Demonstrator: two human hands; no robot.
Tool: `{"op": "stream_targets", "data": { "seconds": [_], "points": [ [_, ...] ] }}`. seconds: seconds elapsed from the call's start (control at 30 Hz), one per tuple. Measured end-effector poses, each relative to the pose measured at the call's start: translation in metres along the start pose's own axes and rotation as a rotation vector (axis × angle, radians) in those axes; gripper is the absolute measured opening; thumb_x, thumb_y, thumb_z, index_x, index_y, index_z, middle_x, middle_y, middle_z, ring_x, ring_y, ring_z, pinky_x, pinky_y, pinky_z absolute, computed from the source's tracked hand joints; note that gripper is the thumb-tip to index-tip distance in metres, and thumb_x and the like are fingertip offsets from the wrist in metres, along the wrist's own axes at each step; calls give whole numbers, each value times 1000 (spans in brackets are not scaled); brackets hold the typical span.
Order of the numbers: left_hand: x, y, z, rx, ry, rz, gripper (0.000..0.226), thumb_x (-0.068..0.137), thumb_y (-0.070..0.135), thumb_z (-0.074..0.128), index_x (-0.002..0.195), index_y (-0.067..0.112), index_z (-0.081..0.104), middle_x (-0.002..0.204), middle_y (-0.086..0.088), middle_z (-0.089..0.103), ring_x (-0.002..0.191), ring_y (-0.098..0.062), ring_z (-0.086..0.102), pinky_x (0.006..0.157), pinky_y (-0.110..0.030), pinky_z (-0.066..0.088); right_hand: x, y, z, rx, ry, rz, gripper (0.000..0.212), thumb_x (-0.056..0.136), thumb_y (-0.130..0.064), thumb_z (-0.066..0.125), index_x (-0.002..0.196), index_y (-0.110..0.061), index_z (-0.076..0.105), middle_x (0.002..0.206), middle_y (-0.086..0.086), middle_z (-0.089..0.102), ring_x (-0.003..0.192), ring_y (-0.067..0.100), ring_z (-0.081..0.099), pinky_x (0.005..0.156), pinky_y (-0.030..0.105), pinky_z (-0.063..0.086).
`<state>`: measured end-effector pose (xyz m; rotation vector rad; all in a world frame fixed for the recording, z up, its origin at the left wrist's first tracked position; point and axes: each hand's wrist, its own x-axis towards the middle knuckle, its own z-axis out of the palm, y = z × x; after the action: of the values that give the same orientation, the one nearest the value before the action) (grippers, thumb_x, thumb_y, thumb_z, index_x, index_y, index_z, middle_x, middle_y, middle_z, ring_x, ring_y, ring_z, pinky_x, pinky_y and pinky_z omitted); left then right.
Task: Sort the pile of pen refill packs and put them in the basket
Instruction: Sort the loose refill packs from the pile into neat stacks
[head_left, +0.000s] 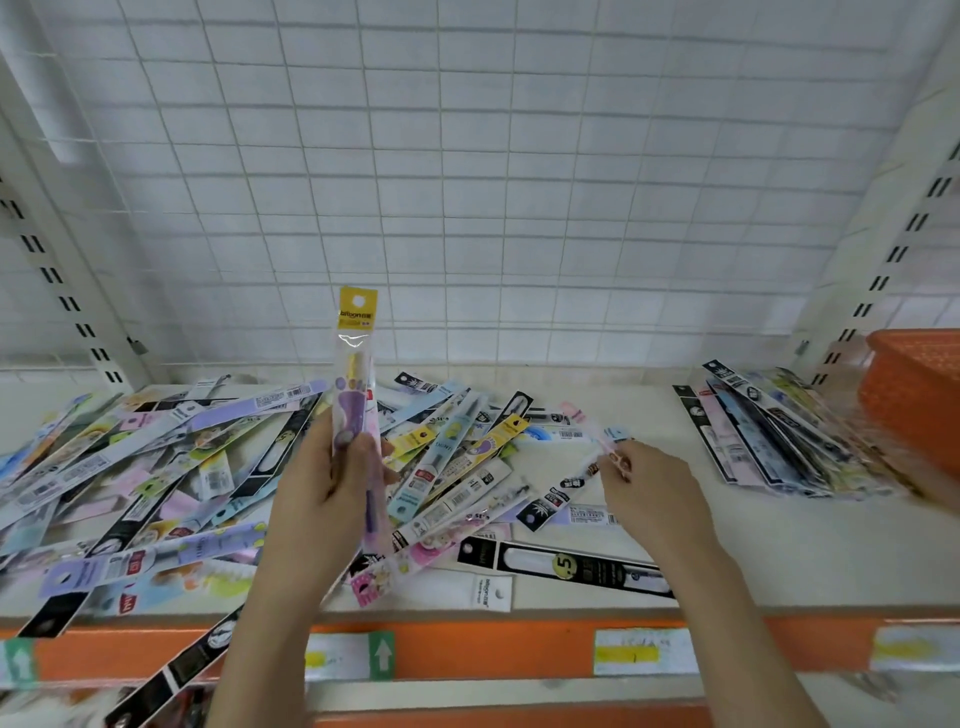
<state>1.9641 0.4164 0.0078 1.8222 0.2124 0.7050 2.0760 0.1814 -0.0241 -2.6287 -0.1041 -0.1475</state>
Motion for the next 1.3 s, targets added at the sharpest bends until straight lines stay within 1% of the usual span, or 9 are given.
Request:
{"op": "stream_targets", "data": {
  "seconds": [0.13,0.23,0.3,0.43,0.6,0.83,0.97,1.13,1.3],
  "points": [
    [-1,2,-4,113,-23,27,25,95,7,41,72,-2,44,61,-23,50,50,-14,43,50,-13,35,10,-13,14,-62,-23,126,47,89,-55,46,93,-9,55,85,6,60,77,26,59,62,28,42],
    [2,-4,-11,122,-76,25,39,94,26,40,71,-4,47,60,-26,51,54,-27,43,57,-32,40,16,-19,23,-115,-37,174,60,82,-63,52,96,-5,55,84,5,58,79,26,59,60,26,39],
    [3,-6,-14,113,-72,16,39,95,27,39,72,-4,49,60,-26,52,57,-29,45,58,-36,41,21,-20,21,-137,-89,177,49,84,-57,55,89,-8,56,83,5,55,76,24,55,60,26,37],
    [2,0,-12,67,-15,-4,19,97,9,39,81,12,48,63,-3,65,59,-2,60,55,-5,43,29,-17,11,-112,-126,193,22,85,-32,57,77,-12,58,74,5,55,68,24,54,55,22,36],
    [4,2,-5,-8,-53,-62,11,97,12,39,91,12,48,75,3,68,65,-15,63,55,-18,49,30,-14,-1,17,-135,221,24,85,-16,54,64,-9,45,63,3,45,52,13,41,45,21,27],
    [4,8,3,69,-47,-37,25,95,9,43,73,-2,37,45,-8,43,45,-8,41,40,-9,32,18,-6,-24,259,-103,149,17,90,-11,48,105,-14,41,86,6,56,58,10,46,46,23,29],
    [5,4,7,124,-53,-2,21,94,14,45,84,-4,42,63,-10,41,48,-8,31,47,-19,30,12,-12,-30,381,-74,100,24,93,-17,43,98,-16,67,89,2,71,67,8,51,55,21,35],
    [3,7,7,12,-55,-82,13,93,10,44,98,-2,44,80,-21,64,61,-10,58,54,-15,46,5,-20,-31,382,-11,-17,15,89,-21,58,100,-19,67,90,-8,64,79,9,55,62,8,35],
    [1,10,0,-9,-3,-126,7,90,2,39,91,-3,43,73,-21,54,49,-10,51,50,-20,47,-3,-34,-27,401,64,-164,23,86,-28,63,79,-7,66,68,9,66,53,1,56,55,11,39]
  ]
}}
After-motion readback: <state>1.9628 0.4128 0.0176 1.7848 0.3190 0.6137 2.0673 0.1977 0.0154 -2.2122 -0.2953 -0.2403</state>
